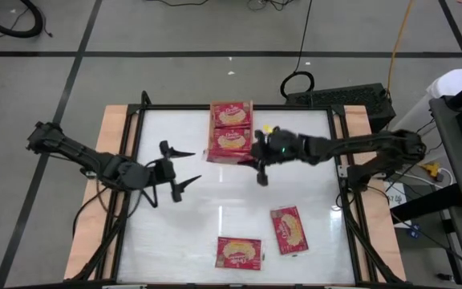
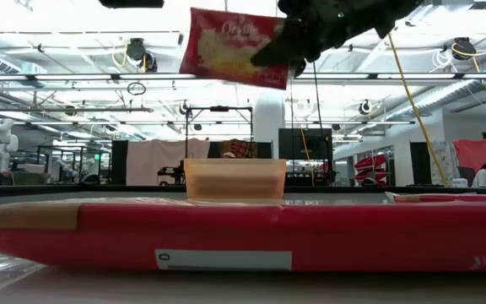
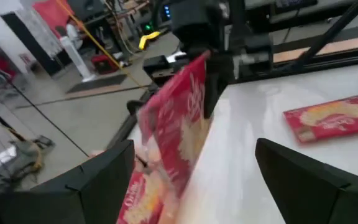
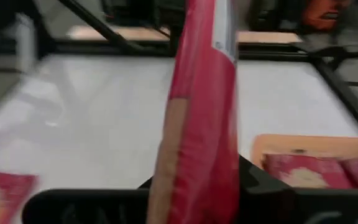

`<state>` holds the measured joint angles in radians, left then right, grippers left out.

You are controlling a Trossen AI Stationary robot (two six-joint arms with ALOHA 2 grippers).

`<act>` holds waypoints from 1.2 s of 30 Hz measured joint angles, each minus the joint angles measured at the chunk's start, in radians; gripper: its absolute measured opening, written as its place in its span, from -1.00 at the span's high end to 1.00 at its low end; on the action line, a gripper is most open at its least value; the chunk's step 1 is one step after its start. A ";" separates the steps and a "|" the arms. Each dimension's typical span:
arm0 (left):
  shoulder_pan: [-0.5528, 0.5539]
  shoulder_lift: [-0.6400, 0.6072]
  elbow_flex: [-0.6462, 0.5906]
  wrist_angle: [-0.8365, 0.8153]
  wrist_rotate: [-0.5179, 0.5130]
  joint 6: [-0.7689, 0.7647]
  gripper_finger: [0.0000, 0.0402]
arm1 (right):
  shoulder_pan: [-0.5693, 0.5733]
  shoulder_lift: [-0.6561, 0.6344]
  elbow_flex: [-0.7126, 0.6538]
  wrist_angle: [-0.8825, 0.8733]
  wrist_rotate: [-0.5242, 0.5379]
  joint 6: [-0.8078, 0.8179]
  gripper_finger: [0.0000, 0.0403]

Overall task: Sort popcorn bags into baskets
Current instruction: Put the red popcorn bag into the orange bin

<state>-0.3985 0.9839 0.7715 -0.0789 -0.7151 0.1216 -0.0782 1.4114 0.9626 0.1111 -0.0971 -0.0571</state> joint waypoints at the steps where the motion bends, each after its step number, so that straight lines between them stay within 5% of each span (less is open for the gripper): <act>1: 0.012 0.018 0.000 0.024 0.001 0.019 -0.70 | -0.025 -0.010 -0.004 0.002 -0.053 0.015 0.85; 8: 0.123 0.110 0.000 0.197 0.013 0.064 -0.70 | -0.183 -0.026 -0.015 -0.041 -0.356 0.091 0.87; 23: 0.429 0.171 -0.001 0.328 0.580 0.015 -0.31 | -0.208 -0.026 -0.016 -0.024 -0.377 0.018 0.86; 27: 0.469 0.249 -0.001 0.407 0.688 0.054 -0.06 | -0.208 -0.025 -0.016 -0.025 -0.377 0.000 0.86; 34: 0.537 0.274 -0.001 0.419 0.719 0.042 0.81 | -0.224 -0.025 -0.015 -0.026 -0.341 -0.015 0.86; 36: 0.564 0.266 -0.001 0.406 0.724 0.030 0.91 | -0.230 -0.025 -0.015 -0.027 -0.303 -0.015 0.84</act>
<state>0.1653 1.2499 0.7704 0.3268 0.0088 0.1520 -0.3085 1.3861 0.9478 0.0838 -0.4002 -0.0717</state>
